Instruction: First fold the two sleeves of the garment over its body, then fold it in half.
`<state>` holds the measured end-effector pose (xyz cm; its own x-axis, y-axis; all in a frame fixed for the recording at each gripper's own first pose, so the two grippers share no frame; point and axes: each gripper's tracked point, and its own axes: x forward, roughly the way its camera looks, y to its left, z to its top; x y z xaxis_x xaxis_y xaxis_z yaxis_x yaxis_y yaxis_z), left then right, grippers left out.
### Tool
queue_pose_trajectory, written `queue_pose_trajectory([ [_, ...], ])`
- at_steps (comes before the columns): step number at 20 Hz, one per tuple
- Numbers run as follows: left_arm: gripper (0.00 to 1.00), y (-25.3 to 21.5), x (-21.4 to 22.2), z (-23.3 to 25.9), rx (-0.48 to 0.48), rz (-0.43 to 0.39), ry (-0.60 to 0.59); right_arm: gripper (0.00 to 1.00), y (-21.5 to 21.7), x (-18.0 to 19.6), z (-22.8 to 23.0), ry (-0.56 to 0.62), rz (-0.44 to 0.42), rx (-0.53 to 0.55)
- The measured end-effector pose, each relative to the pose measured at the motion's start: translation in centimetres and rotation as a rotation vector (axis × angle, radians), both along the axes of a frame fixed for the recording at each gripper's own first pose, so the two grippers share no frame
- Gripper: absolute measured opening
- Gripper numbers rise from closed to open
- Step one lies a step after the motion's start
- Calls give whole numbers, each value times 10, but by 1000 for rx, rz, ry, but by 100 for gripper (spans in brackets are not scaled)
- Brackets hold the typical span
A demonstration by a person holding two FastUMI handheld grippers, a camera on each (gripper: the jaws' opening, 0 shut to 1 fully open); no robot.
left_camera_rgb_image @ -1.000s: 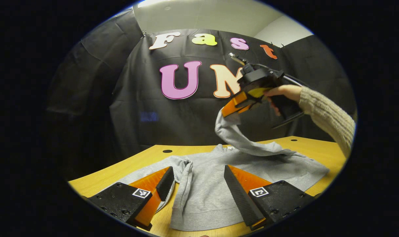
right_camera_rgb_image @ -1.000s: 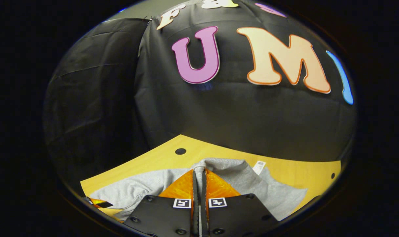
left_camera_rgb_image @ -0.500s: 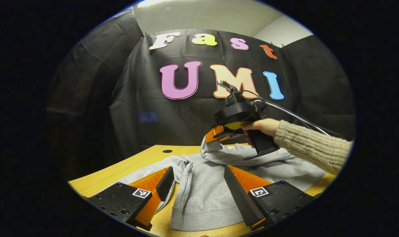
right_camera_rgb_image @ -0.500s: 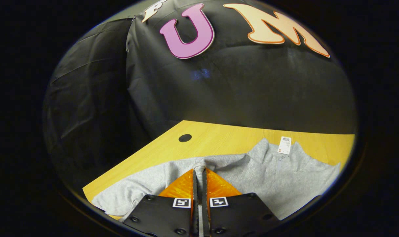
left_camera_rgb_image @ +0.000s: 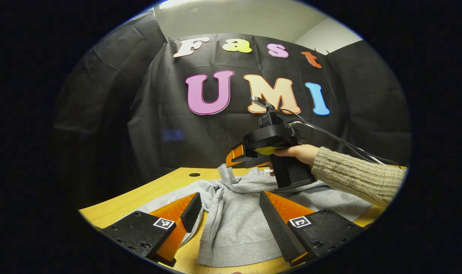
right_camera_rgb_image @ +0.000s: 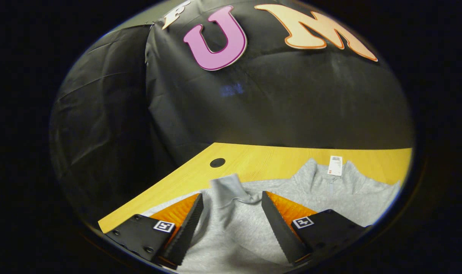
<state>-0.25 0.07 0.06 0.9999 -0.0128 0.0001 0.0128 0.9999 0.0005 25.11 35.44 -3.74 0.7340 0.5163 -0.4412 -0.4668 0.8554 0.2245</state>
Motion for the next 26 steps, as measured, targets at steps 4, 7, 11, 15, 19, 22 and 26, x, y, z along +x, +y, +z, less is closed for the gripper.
queue_pose_trajectory([
  [4, 93, 0, 0, 0, -1, -1, 2, 98, -42, -28, 34, -97, -9, -27],
  [7, 94, 0, 0, 1, -1, -2, 0, 98, -88, -55, 61, -185, -45, -42],
  [11, 93, 0, 0, 0, 1, 7, 3, 98, -161, -101, 93, -304, -162, -17],
  [15, 93, 1, 1, 0, 0, 4, 2, 93, -238, -146, 106, -420, -293, -15],
  [19, 94, 7, 3, -5, 35, 35, 29, 97, -303, -187, 99, -481, -411, -32],
  [22, 93, 27, -5, 7, 69, 72, 18, 97, -336, -203, 88, -515, -465, -41],
  [26, 94, 56, -19, 12, 116, 112, 58, 97, -360, -213, 65, -483, -518, -35],
])
